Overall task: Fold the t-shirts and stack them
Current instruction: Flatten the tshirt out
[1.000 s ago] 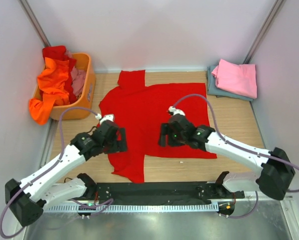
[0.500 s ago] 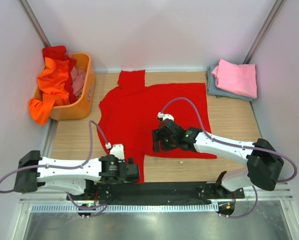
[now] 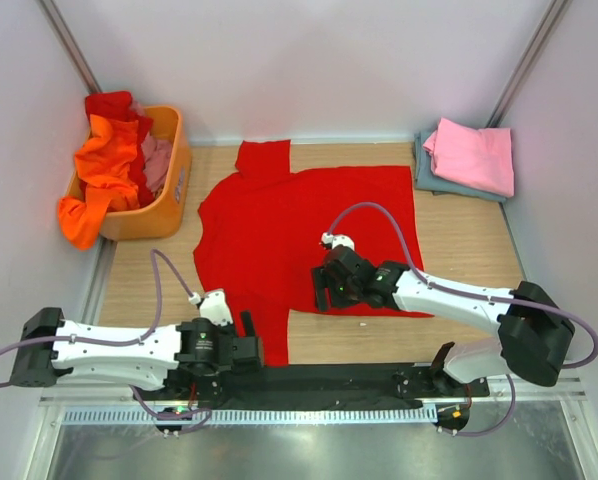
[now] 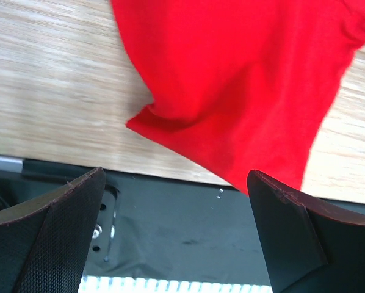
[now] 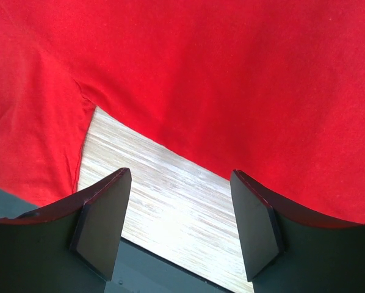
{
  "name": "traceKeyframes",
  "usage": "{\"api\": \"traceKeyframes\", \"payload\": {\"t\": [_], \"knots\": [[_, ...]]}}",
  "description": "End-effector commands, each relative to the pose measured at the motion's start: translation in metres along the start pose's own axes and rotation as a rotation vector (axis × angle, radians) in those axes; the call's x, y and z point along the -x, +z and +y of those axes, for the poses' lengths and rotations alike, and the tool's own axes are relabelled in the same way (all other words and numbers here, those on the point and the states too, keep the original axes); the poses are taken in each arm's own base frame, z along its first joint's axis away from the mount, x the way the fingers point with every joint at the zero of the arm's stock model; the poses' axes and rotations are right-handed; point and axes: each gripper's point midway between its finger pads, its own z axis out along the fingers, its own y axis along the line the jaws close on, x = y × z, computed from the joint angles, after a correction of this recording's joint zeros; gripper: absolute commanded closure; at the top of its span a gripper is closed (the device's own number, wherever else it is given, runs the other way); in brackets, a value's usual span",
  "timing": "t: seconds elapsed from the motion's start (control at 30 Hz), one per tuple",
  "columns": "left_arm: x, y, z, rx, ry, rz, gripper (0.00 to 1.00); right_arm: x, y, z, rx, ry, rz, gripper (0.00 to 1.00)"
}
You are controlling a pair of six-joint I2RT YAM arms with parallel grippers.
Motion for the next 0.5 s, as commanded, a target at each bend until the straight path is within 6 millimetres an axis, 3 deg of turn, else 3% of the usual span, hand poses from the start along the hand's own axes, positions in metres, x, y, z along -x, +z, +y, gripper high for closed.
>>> {"api": "traceKeyframes", "payload": {"t": [0.0,0.23,0.47], "knots": [[0.012,0.005,-0.009,-0.06,-0.091,-0.07,0.0,0.01,-0.005,0.002,0.011,0.007,-0.056,0.28],[0.006,0.014,-0.005,-0.012,-0.069,-0.078,0.0,0.007,-0.002,0.0,0.004,0.001,-0.046,0.28],[0.016,0.023,-0.008,-0.005,-0.06,-0.146,0.26,0.001,-0.001,-0.005,-0.01,-0.009,-0.033,0.28]]}}
